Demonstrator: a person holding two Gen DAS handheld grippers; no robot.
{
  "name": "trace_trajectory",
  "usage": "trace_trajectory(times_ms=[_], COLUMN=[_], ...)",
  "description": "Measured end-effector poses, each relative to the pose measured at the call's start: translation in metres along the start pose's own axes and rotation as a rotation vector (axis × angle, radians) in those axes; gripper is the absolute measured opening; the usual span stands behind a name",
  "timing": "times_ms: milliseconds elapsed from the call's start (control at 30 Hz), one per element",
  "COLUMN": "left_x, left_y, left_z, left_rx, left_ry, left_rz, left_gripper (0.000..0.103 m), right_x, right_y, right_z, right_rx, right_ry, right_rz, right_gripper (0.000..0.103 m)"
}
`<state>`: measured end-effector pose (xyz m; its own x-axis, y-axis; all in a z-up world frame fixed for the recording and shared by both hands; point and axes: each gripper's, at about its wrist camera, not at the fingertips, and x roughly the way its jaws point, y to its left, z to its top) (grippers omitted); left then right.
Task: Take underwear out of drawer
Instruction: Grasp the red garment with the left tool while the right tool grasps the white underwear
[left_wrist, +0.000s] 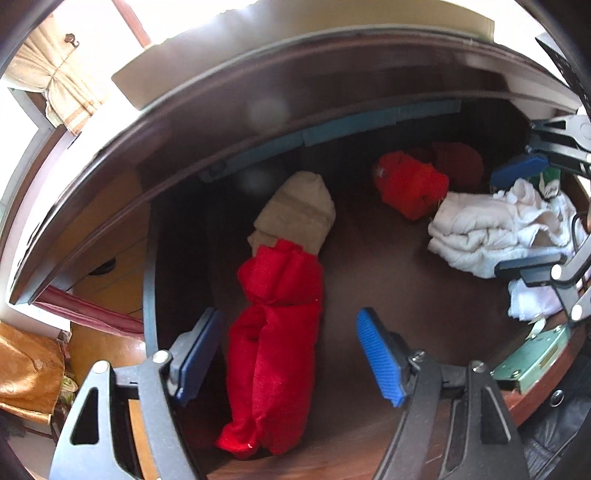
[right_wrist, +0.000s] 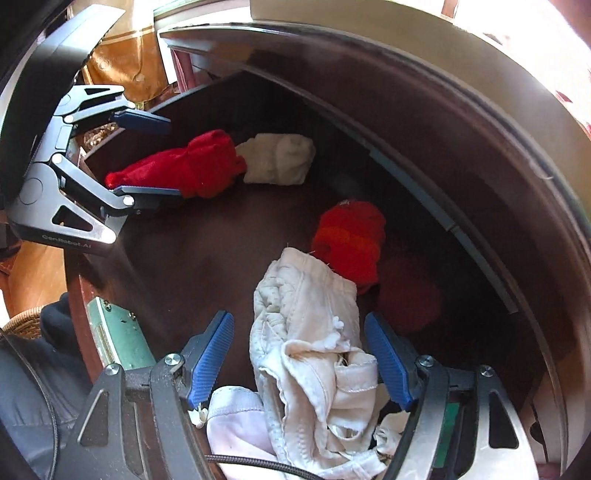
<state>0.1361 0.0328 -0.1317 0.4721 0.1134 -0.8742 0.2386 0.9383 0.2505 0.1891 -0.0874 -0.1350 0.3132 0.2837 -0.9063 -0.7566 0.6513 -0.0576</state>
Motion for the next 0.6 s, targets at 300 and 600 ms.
trace_trajectory(times_ms=[300,600], left_x=[0.011,0.028], left_y=[-0.001,-0.011], left_z=[0.005,0.015], left_rx=[0.023,0.120], left_ry=[0.045,0.120], left_rz=[-0.025,-0.009], left_gripper=[0.076,0.076], right_x=[0.022,0.034], right_y=[-0.006,-0.006], right_z=[0.002,0.005], right_rx=[0.045,0.041], right_ry=[0.048,0.077], right_rz=[0.089,0.093], right_gripper=[0.075,0.063])
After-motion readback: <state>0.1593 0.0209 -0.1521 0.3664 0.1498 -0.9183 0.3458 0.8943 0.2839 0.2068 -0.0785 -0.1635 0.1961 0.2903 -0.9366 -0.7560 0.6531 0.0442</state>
